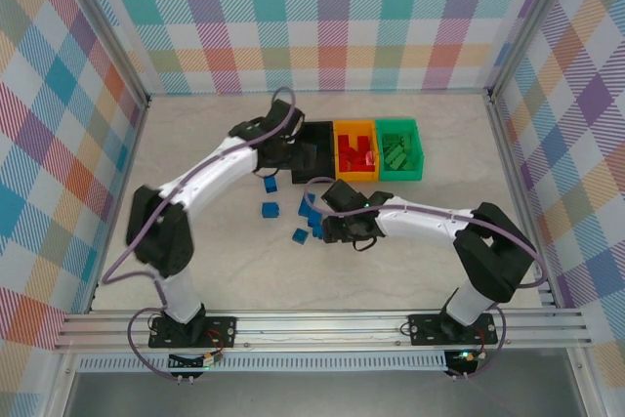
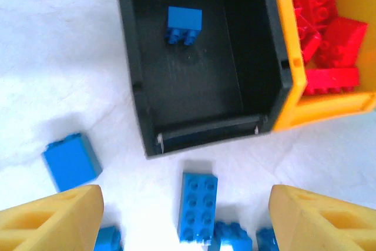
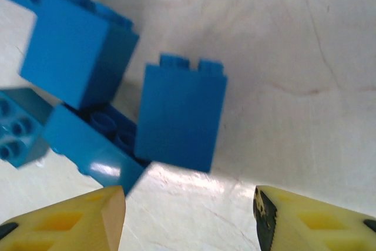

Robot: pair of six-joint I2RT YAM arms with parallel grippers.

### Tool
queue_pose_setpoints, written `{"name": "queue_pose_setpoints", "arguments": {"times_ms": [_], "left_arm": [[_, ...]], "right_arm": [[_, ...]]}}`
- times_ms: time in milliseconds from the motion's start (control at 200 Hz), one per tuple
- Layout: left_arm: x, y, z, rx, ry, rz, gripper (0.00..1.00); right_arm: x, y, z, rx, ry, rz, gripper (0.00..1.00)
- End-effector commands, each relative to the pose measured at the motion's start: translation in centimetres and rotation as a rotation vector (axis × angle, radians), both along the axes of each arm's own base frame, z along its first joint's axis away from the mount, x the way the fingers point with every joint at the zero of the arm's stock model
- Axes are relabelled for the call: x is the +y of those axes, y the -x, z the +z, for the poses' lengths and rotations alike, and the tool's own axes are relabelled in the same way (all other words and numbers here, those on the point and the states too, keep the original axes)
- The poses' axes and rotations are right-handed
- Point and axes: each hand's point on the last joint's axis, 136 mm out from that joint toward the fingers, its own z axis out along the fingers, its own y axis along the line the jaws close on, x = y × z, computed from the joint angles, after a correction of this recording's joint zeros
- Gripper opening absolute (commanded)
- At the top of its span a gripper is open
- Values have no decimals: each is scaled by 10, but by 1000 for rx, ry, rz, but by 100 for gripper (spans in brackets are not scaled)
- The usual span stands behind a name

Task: Sort the legos into containers by color
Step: Pick up the lego from the center of the table.

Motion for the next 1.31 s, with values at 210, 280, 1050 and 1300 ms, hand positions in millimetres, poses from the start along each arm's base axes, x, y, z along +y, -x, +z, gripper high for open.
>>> {"name": "queue_pose_setpoints", "arguments": {"times_ms": [210, 280, 1050, 1300], "left_arm": [[46, 67, 20, -93, 124, 98, 74], [54, 80, 13, -84, 132, 114, 73], [61, 117, -40, 20, 201, 159, 74], [59, 118, -45, 34, 185, 149, 74]], "right_arm": [[15, -30, -3, -20, 61, -39, 56], [13, -31, -10, -2, 88, -56, 50], [-24, -31, -8, -9, 159, -111, 49], [-27, -27, -33, 46, 192, -113, 41]]}}
